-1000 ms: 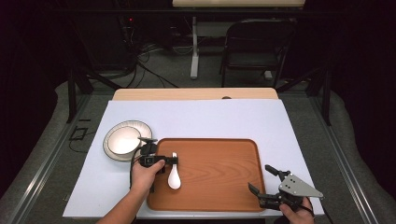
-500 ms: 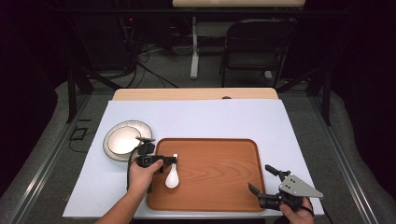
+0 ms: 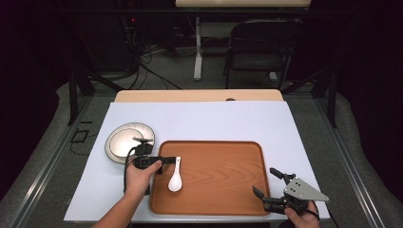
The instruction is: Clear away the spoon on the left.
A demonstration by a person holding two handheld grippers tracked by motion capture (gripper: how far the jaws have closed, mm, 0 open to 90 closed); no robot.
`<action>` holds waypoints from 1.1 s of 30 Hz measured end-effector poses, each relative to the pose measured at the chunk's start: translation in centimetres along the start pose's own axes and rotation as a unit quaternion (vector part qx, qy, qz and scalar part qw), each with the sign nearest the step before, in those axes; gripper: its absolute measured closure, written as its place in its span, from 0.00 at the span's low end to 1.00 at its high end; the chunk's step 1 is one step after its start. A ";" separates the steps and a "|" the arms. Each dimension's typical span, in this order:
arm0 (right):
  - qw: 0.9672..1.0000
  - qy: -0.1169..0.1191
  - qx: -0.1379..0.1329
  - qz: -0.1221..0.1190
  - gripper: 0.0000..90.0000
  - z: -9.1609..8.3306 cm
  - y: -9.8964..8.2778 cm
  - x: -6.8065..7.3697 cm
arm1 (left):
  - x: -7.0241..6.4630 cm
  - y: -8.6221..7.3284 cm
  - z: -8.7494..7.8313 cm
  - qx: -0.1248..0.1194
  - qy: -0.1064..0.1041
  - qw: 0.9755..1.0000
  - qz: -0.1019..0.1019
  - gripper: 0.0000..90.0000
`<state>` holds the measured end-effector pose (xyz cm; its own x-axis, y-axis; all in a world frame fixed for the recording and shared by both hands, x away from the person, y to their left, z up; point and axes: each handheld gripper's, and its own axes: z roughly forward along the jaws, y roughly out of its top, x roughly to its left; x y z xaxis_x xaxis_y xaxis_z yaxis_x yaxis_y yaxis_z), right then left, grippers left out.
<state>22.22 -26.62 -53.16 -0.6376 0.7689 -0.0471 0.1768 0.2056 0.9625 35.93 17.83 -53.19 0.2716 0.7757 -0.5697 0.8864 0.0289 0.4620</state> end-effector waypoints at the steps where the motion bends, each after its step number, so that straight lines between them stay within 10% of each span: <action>1: 1.000 0.000 0.001 0.002 0.16 0.0 0.0 0.0 | 0.0 0.0 -0.2 -0.003 0.001 1.000 0.002 0.59; 12: 1.000 0.000 0.000 0.000 0.16 0.0 0.0 0.0 | 0.1 0.4 -3.7 -0.051 0.040 0.997 0.046 0.57; 22: 1.000 0.000 0.002 0.002 0.16 0.0 0.0 0.0 | -0.2 0.0 -7.5 -0.108 0.111 0.981 0.113 0.53; 33: 1.000 -0.001 0.003 0.004 0.16 0.0 0.0 0.0 | 1.0 -1.8 -9.7 -0.137 0.124 0.973 0.138 0.52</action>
<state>22.24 -26.57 -53.17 -0.6342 0.7721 -0.0409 0.1855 0.2033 0.9614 30.96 24.66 -48.00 0.3557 0.9053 -0.2320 0.6506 -0.0617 0.7569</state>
